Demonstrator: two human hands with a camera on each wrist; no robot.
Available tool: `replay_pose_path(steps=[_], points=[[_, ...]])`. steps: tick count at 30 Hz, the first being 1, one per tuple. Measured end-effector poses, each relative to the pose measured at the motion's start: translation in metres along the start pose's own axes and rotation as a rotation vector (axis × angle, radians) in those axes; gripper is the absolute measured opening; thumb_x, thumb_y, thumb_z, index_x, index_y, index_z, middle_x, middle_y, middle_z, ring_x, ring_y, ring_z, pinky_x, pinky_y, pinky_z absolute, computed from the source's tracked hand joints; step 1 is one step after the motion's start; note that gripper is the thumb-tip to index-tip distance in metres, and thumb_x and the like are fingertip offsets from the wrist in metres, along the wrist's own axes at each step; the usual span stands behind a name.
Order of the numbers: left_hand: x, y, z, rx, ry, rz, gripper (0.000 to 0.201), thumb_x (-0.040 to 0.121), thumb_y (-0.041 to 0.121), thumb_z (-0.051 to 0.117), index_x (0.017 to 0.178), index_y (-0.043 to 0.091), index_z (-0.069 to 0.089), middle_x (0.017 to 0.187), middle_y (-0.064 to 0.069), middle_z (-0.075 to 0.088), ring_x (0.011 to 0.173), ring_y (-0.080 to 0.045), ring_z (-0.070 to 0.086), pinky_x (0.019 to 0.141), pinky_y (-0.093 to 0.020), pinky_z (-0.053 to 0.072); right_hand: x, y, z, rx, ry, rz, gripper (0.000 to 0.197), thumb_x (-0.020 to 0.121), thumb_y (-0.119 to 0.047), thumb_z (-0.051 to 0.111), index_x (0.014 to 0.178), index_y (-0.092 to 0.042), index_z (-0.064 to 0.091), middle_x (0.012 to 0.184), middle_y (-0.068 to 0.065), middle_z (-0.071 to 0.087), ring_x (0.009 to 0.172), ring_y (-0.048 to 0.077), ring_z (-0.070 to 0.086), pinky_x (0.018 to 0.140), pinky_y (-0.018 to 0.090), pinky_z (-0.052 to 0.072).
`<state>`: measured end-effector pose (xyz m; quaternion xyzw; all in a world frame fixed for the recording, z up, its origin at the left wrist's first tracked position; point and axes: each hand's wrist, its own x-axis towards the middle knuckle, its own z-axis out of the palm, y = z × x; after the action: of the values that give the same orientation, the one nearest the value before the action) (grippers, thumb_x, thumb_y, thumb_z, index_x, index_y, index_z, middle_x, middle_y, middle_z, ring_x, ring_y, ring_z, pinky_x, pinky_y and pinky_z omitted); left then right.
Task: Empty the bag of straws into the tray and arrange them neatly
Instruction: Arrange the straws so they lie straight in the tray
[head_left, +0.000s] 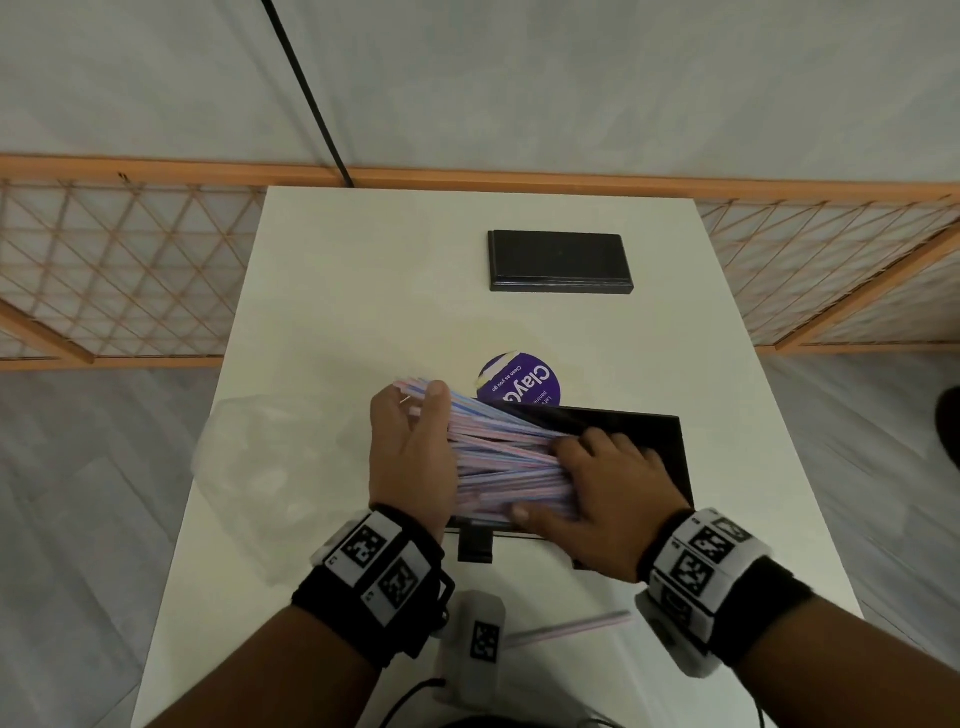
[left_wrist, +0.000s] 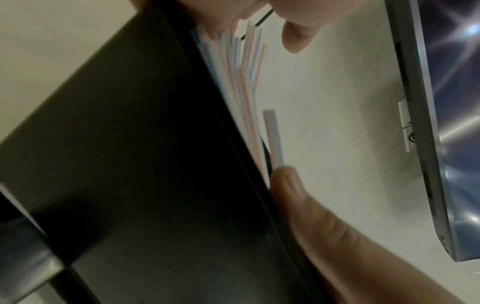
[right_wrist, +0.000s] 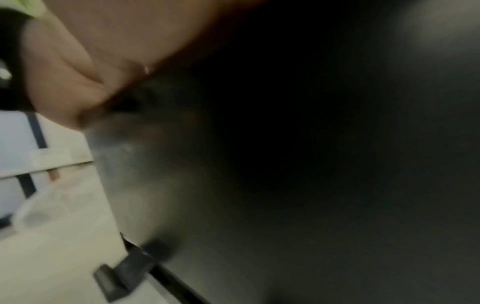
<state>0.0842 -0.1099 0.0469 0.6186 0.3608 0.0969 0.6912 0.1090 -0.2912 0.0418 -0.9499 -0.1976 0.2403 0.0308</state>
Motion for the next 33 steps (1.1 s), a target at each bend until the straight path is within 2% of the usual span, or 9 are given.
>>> replay_pose_path(steps=[3, 6, 8, 13, 17, 21, 28, 31, 33], points=[[-0.003, 0.003, 0.000, 0.025, 0.019, 0.004, 0.012, 0.099, 0.041, 0.056, 0.097, 0.029, 0.054, 0.100, 0.004, 0.063, 0.094, -0.019, 0.065, 0.097, -0.054, 0.054, 0.000, -0.004, 0.002, -0.026, 0.038, 0.013, 0.087, 0.068, -0.094, 0.017, 0.129, -0.038, 0.043, 0.118, -0.008, 0.046, 0.114, 0.022, 0.044, 0.101, 0.045, 0.036], [-0.004, 0.004, -0.001, 0.029, 0.025, 0.003, 0.013, 0.103, 0.035, 0.053, 0.098, 0.023, 0.057, 0.095, 0.003, 0.062, 0.088, -0.018, 0.063, 0.096, -0.056, 0.054, 0.001, -0.003, 0.005, -0.014, 0.051, 0.022, 0.086, 0.068, -0.094, 0.017, 0.129, -0.038, 0.042, 0.124, -0.011, 0.048, 0.115, 0.022, 0.045, 0.101, 0.048, 0.032], [-0.005, 0.006, -0.001, 0.026, 0.022, 0.009, 0.020, 0.102, 0.037, 0.055, 0.099, 0.018, 0.059, 0.092, 0.002, 0.063, 0.085, -0.018, 0.063, 0.093, -0.057, 0.054, 0.002, -0.005, 0.005, 0.002, 0.040, -0.002, 0.087, 0.068, -0.095, 0.019, 0.135, -0.041, 0.036, 0.124, -0.012, 0.050, 0.114, 0.021, 0.046, 0.104, 0.050, 0.029], [-0.005, 0.009, -0.002, 0.004, 0.019, 0.031, 0.034, 0.084, 0.053, 0.052, 0.097, 0.022, 0.060, 0.098, 0.000, 0.065, 0.093, -0.023, 0.065, 0.095, -0.058, 0.053, 0.005, -0.006, -0.002, -0.029, 0.065, 0.005, 0.091, 0.065, -0.096, 0.023, 0.134, -0.039, 0.037, 0.118, -0.010, 0.050, 0.110, 0.021, 0.045, 0.100, 0.048, 0.032], [-0.005, 0.009, -0.002, -0.016, 0.019, -0.007, 0.030, 0.089, 0.051, 0.056, 0.098, 0.023, 0.060, 0.097, 0.001, 0.064, 0.091, -0.021, 0.064, 0.095, -0.057, 0.055, 0.009, -0.015, 0.001, -0.029, 0.006, -0.016, 0.090, 0.064, -0.095, 0.019, 0.131, -0.040, 0.043, 0.118, -0.007, 0.044, 0.114, 0.023, 0.043, 0.105, 0.051, 0.030], [-0.004, 0.009, -0.003, -0.028, 0.020, -0.039, 0.029, 0.098, 0.047, 0.055, 0.106, 0.020, 0.059, 0.107, -0.005, 0.067, 0.091, -0.017, 0.067, 0.089, -0.049, 0.059, 0.010, -0.020, 0.001, 0.004, -0.009, -0.026, 0.087, 0.065, -0.096, 0.020, 0.119, -0.032, 0.043, 0.121, -0.009, 0.054, 0.114, 0.022, 0.050, 0.110, 0.056, 0.026], [0.000, 0.004, -0.005, -0.056, 0.019, -0.076, 0.025, 0.105, 0.040, 0.047, 0.111, 0.019, 0.060, 0.102, -0.006, 0.065, 0.083, -0.019, 0.067, 0.066, -0.031, 0.059, 0.009, -0.045, -0.002, -0.022, 0.125, -0.083, 0.080, 0.069, -0.091, 0.025, 0.115, -0.030, 0.047, 0.110, -0.006, 0.052, 0.103, 0.022, 0.050, 0.096, 0.047, 0.039], [0.002, 0.003, -0.007, -0.019, 0.021, -0.069, 0.030, 0.103, 0.047, 0.048, 0.109, 0.020, 0.057, 0.104, -0.005, 0.064, 0.091, -0.025, 0.067, 0.083, -0.047, 0.060, 0.003, -0.042, -0.003, -0.036, 0.103, -0.048, 0.088, 0.066, -0.094, 0.020, 0.120, -0.029, 0.046, 0.117, -0.006, 0.051, 0.109, 0.023, 0.048, 0.103, 0.049, 0.036], [0.004, 0.004, -0.008, -0.026, 0.010, -0.082, 0.034, 0.099, 0.051, 0.050, 0.110, 0.020, 0.057, 0.102, -0.002, 0.064, 0.091, -0.023, 0.068, 0.081, -0.047, 0.059, 0.002, -0.027, -0.006, -0.007, 0.095, -0.024, 0.093, 0.063, -0.098, 0.020, 0.122, -0.030, 0.045, 0.120, -0.008, 0.051, 0.112, 0.021, 0.049, 0.106, 0.047, 0.035]])
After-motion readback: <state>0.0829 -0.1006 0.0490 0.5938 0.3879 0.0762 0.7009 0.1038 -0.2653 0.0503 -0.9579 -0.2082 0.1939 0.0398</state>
